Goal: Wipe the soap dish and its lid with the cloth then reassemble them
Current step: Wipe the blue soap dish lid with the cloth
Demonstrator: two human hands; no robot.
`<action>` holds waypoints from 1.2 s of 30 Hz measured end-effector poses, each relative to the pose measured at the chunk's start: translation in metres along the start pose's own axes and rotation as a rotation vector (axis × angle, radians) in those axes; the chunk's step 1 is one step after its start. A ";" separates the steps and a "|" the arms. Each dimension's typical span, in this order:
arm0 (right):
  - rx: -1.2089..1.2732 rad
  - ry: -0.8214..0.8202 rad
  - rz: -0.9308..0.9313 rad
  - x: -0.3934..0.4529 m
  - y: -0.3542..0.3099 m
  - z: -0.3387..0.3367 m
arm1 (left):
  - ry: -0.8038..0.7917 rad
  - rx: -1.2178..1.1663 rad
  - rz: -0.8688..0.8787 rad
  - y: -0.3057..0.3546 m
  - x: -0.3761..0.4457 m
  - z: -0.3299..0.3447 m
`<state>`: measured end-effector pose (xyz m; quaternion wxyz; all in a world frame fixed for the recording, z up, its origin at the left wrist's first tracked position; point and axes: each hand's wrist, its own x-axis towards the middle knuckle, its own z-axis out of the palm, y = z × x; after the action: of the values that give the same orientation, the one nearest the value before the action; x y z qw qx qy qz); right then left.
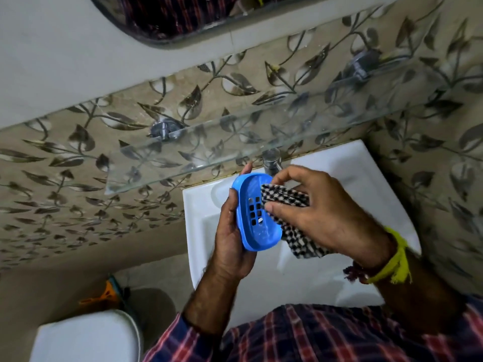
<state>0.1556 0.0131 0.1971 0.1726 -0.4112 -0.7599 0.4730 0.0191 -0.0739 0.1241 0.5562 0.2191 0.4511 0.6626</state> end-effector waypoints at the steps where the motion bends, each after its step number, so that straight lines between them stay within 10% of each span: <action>1: 0.089 0.000 0.023 0.002 -0.002 0.003 | 0.002 0.038 0.013 0.000 -0.002 0.001; 9: 0.832 -0.066 0.350 0.000 -0.009 0.009 | 0.068 0.245 0.091 0.004 -0.017 0.015; 36: 0.954 -0.171 0.281 -0.022 -0.006 0.011 | -0.053 0.170 0.081 0.009 -0.030 0.021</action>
<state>0.1589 -0.0118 0.1999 0.2132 -0.3448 -0.4077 0.8182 0.0398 -0.0940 0.1484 0.5201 0.3012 0.4816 0.6378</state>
